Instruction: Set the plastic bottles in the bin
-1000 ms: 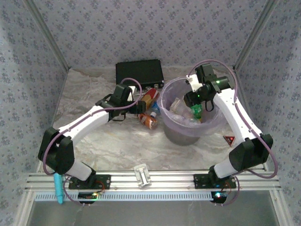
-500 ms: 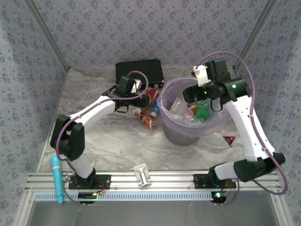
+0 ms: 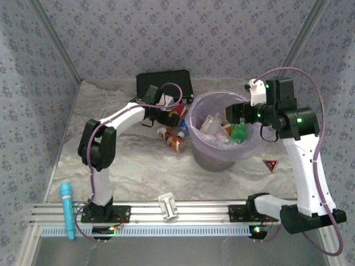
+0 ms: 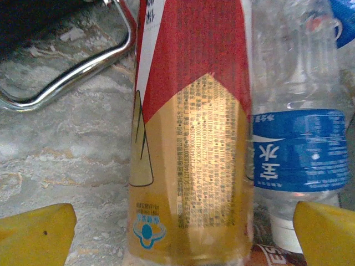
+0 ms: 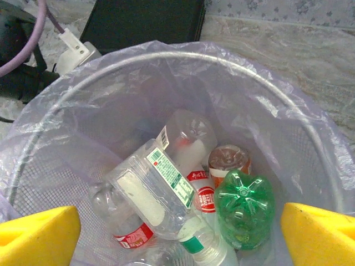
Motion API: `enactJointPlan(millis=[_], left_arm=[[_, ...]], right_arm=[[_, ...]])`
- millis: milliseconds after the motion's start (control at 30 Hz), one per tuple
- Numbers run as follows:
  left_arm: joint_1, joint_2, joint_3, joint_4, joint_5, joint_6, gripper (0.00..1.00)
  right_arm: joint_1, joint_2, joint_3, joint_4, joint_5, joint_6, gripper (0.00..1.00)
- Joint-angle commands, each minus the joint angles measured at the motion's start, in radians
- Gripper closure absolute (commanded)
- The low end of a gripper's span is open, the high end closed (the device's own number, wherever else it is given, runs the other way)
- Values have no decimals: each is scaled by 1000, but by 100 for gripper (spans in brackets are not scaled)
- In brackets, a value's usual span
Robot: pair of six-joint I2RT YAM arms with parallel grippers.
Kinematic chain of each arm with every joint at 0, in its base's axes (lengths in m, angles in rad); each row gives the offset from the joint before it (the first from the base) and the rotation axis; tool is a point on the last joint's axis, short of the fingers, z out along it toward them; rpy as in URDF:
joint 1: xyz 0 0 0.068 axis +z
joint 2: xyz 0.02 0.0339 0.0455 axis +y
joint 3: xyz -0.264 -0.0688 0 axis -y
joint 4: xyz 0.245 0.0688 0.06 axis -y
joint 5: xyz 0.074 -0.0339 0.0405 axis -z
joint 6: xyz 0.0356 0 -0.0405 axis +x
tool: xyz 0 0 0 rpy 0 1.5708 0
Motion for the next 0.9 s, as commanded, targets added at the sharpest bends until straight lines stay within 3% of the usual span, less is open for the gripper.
enactJointPlan(millis=[0, 367, 633, 867], left_arm=[[-3, 43, 48, -46, 5, 40, 0], [-9, 137, 94, -44, -26, 51, 1], [-8, 122, 98, -39, -19, 42, 27], [-8, 72, 89, -32, -24, 41, 34]], right_arm=[[-5, 0, -23, 1, -35, 30, 5], [-6, -8, -61, 9, -37, 31, 5], [-6, -16, -61, 16, -32, 32, 5], [-7, -18, -50, 16, -37, 31, 6]])
